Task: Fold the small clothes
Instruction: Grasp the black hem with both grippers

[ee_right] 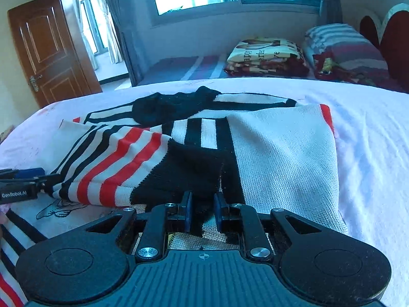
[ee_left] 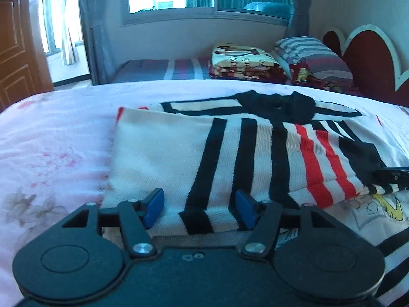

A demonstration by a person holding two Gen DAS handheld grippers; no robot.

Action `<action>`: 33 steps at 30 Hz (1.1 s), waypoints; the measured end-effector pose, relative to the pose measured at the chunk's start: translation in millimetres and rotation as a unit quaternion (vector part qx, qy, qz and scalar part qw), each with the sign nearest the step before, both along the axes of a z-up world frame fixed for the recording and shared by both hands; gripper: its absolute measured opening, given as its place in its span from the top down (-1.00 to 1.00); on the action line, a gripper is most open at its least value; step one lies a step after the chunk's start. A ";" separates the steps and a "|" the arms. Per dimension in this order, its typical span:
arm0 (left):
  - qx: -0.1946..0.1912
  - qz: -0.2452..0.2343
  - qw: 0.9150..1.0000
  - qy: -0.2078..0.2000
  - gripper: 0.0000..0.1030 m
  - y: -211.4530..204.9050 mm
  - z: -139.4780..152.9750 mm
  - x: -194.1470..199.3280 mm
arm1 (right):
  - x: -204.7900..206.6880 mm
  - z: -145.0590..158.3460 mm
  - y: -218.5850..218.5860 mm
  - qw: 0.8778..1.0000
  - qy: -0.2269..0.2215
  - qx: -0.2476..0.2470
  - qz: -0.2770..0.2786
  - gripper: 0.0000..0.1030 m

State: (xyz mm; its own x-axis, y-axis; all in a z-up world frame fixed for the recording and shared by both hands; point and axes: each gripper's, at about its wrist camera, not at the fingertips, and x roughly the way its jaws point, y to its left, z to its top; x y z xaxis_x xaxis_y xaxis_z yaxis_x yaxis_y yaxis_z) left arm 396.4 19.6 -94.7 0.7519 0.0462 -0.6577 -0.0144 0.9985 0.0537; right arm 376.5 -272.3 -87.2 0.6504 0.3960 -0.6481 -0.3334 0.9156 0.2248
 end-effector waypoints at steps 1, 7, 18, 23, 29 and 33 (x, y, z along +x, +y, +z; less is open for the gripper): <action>0.010 -0.001 1.000 -0.002 -0.22 -2.8 3.3 -6.1 | -3.4 4.9 -4.3 1.000 0.003 0.007 -0.004 0.69; -0.005 0.015 1.000 0.006 -0.29 10.3 9.1 -63.2 | -61.6 20.3 -46.3 0.999 0.003 0.038 -0.021 0.68; -0.034 0.002 0.999 0.041 -0.31 57.2 1.1 -187.2 | -223.7 23.7 -103.0 0.992 0.066 0.037 -0.097 -0.18; -0.111 -0.005 0.992 0.060 -0.13 78.6 5.4 -229.5 | -268.3 26.8 -125.1 0.981 0.097 0.096 -0.136 -0.18; -0.243 -0.024 0.967 0.076 -0.07 96.8 1.0 -275.0 | -306.4 16.2 -140.0 0.960 0.135 0.181 -0.164 -0.18; -0.344 -0.025 0.935 0.081 -0.07 107.0 -12.8 -290.1 | -331.8 13.5 -135.4 0.959 0.132 0.198 -0.152 -0.18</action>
State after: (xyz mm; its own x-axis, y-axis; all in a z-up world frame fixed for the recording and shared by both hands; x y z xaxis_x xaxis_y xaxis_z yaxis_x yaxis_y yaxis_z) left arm 106.3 126.6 -107.5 0.6305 -0.4614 -0.6241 -0.0144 0.7970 -0.6038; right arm 44.7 -407.6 -73.7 0.6083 0.4633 -0.6444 0.0524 0.7867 0.6151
